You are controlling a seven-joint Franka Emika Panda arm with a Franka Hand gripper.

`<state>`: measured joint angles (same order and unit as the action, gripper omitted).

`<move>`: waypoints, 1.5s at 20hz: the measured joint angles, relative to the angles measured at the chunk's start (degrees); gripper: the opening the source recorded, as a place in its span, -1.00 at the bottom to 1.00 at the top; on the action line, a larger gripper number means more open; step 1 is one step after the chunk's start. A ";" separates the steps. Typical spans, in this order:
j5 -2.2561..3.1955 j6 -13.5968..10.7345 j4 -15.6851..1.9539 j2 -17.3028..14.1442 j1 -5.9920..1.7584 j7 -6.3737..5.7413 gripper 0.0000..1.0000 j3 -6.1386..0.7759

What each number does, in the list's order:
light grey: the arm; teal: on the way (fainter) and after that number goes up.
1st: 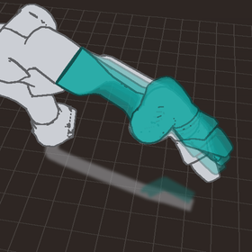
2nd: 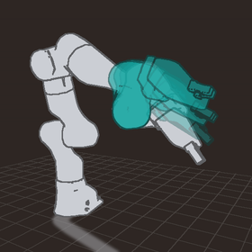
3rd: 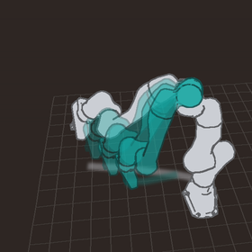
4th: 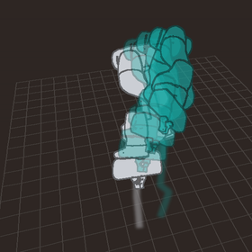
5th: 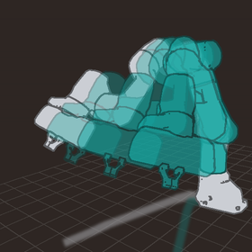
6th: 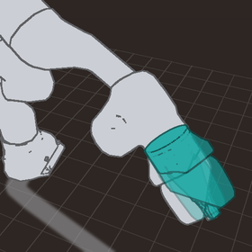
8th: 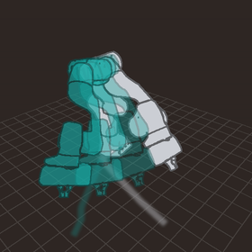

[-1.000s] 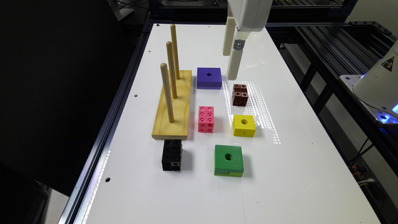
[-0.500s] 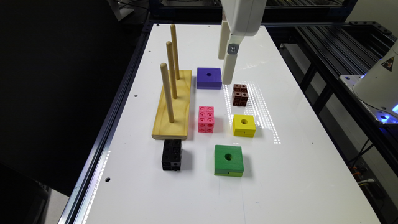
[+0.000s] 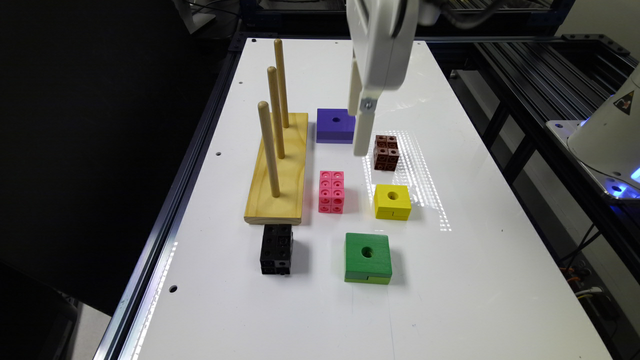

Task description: Pick up pink block.

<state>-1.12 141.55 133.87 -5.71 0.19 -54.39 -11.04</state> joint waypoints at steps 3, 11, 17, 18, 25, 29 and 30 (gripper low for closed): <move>0.00 0.24 -0.13 -0.27 0.00 0.00 1.00 0.00; 0.12 3.28 -0.14 -4.13 -0.02 0.00 1.00 0.02; 0.21 4.39 -0.27 -5.22 -0.09 0.00 1.00 0.24; 0.27 4.39 -0.31 -5.22 -0.15 0.01 1.00 0.30; 0.36 5.28 -0.50 -6.49 -0.36 0.01 1.00 0.31; 0.51 7.71 -0.64 -8.81 -0.45 0.01 1.00 0.31; 0.51 8.02 -0.75 -9.15 -0.46 0.01 1.00 0.31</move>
<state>-0.61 149.58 133.12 -14.85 -0.26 -54.38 -10.73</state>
